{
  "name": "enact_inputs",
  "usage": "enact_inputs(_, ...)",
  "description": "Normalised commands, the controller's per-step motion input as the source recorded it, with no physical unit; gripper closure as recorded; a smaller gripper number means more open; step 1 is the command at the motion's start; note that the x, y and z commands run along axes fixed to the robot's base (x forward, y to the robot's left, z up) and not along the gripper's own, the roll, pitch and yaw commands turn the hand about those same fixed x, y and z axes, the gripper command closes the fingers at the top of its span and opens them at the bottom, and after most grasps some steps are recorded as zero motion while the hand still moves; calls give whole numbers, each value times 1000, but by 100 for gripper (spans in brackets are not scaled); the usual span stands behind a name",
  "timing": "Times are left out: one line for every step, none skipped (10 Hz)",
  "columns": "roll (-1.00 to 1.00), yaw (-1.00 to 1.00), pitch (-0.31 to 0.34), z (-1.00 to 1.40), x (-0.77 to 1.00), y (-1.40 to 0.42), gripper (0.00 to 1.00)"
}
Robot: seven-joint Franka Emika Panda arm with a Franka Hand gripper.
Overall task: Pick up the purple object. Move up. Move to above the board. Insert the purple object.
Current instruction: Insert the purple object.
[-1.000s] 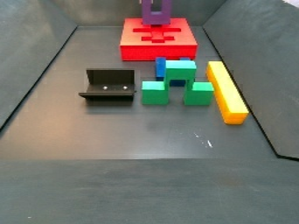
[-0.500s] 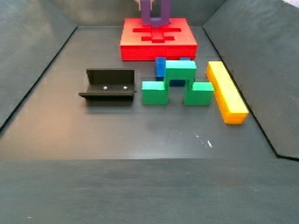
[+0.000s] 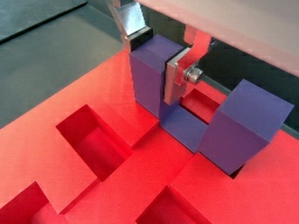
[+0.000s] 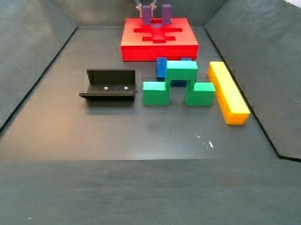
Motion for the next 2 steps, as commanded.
enact_inputs(14,0,0,0,0,0,100)
enact_inputs(41,0,-16,0,0,-9,100)
